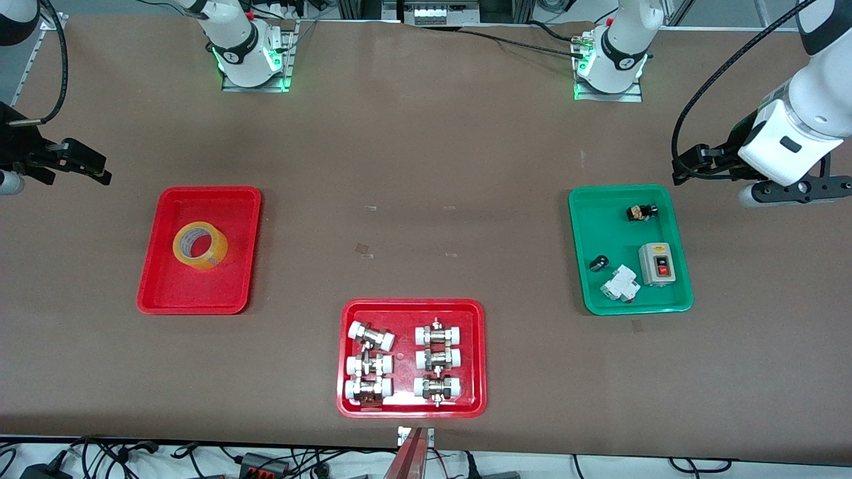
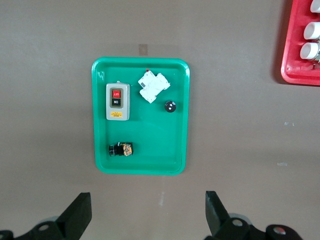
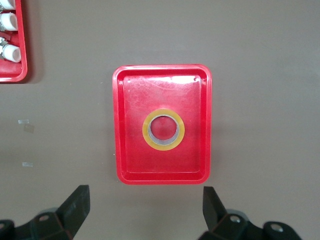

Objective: Left arm passes tape to right arm into tray

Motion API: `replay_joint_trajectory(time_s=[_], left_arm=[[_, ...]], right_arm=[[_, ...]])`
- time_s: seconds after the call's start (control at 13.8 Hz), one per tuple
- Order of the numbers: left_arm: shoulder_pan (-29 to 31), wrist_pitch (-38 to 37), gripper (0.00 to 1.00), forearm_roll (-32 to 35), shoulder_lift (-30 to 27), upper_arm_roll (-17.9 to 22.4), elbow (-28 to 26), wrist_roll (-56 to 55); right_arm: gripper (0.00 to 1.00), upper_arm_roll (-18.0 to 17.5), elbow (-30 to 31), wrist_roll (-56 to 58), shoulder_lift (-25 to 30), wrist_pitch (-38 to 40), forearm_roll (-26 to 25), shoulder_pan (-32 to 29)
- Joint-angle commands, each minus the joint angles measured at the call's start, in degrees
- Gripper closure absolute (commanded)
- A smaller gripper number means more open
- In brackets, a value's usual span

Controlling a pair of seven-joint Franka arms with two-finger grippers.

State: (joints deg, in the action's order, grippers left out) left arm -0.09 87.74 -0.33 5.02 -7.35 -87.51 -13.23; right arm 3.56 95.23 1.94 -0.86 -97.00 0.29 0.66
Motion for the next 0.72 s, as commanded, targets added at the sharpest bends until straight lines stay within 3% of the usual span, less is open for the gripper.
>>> replay_joint_trajectory(time_s=[0.0,0.65], left_arm=[[0.01,0.33,0.0,-0.55,-0.98,-0.12,-0.56,1.01],[-0.43,0.42,0.0,-0.55,-0.98,-0.91,-0.56,0.31]], right_arm=[[0.0,0.04,1.36,-1.07,1.83,-0.38,-0.82,0.22],[0.0,0.04,1.72,-0.53,2.71,1.2,-0.82,0.22]])
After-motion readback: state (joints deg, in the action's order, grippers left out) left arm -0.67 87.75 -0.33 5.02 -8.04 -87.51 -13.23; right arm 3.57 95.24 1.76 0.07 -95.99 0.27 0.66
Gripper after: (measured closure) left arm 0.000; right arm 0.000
